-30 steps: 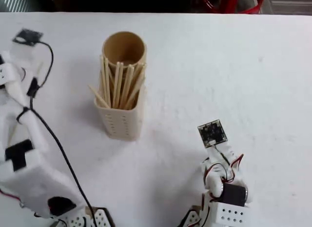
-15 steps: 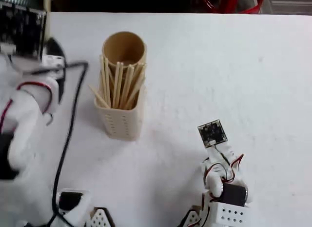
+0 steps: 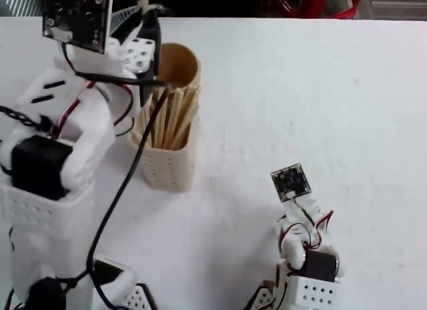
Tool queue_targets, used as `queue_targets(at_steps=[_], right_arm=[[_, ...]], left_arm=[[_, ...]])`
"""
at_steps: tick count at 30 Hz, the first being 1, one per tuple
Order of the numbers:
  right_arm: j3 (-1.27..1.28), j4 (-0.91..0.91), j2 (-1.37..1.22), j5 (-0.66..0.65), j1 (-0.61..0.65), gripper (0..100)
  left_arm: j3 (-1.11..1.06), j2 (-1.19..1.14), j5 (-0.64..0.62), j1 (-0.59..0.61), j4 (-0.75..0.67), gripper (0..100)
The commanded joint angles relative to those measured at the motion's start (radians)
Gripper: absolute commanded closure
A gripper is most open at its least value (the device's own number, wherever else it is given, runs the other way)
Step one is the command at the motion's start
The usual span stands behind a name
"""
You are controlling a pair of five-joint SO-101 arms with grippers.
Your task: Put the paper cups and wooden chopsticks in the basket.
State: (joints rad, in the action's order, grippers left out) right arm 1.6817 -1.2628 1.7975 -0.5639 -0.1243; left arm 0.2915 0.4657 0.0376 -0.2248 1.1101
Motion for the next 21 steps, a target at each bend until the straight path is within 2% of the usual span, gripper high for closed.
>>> queue_targets(at_steps=[1,10,16,21], right_arm=[[0.009,0.016,0.007,-0.003,-0.004,98.0],[0.009,0.016,0.007,-0.003,-0.004,98.0],[0.009,0.016,0.007,-0.003,-0.004,98.0],[0.009,0.016,0.007,-0.003,-0.004,98.0]], left_arm=[[0.035,-0.016,-0.006,-0.038,-0.032,98],[0.035,-0.059,0.037,-0.041,-0.028,98],[0.035,-0.059,0.037,-0.039,0.029,90],[0.04,-0.059,0.037,-0.036,0.037,90]])
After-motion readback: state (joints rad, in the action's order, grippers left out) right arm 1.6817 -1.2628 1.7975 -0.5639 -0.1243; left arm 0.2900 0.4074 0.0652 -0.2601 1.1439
